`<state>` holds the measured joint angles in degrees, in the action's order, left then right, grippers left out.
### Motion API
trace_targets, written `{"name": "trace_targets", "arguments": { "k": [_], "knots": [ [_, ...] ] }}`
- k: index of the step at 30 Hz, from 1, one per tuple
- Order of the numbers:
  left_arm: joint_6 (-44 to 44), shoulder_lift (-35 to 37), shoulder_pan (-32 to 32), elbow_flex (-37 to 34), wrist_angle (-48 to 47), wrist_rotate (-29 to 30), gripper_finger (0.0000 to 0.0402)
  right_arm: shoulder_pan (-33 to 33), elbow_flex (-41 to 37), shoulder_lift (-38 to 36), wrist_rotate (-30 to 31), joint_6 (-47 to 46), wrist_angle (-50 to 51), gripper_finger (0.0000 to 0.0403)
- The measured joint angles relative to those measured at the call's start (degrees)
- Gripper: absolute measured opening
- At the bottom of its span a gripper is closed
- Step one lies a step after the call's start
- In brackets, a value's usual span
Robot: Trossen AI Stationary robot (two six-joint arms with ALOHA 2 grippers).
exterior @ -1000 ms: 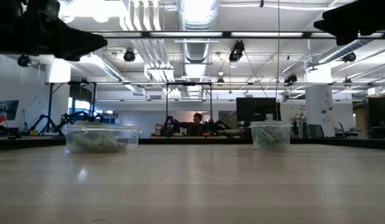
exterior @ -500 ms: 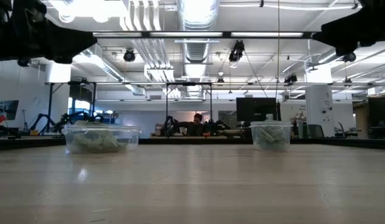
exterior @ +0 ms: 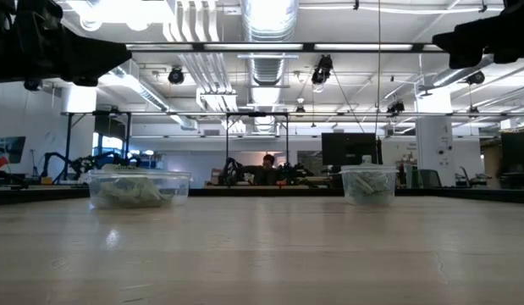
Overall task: Pick and place Stevia / Truvia into bins
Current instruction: Return to Home Position
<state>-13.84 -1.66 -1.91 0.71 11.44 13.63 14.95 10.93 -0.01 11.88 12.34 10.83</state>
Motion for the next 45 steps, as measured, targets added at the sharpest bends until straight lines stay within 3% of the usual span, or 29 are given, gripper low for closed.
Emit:
{"name": "trace_targets", "arguments": {
  "k": [4,13,20,25,30,37,45],
  "knots": [
    [-0.25,0.03,0.01,0.00,0.02,0.00,0.0146,-1.65,-0.98,0.00,-1.00,1.08,-0.51,0.0198],
    [-0.38,0.03,0.04,-0.01,0.02,0.02,0.0146,-11.69,-1.64,0.00,-11.92,0.06,-1.98,0.0198],
    [1.24,-0.03,0.04,-0.20,-2.81,0.02,0.0146,-18.30,-6.13,0.00,-12.48,-4.25,-3.22,0.0198],
    [2.92,-0.03,0.02,-0.22,-5.54,0.00,0.0146,-21.85,-8.59,0.01,-18.16,-5.72,-7.53,0.0198],
    [2.97,-0.04,0.00,-0.24,-6.19,0.02,0.0146,-24.60,-8.67,0.05,-22.44,-5.93,-8.26,0.0198],
    [4.44,-0.10,0.00,-0.28,-8.35,-0.13,0.0146,-27.09,-8.67,0.10,-23.88,-6.70,-8.27,0.0199],
    [6.39,-2.87,0.01,-0.33,-9.09,-4.66,0.0146,-27.03,-8.69,1.04,-24.26,-6.97,-8.42,0.0199]
  ]
}}
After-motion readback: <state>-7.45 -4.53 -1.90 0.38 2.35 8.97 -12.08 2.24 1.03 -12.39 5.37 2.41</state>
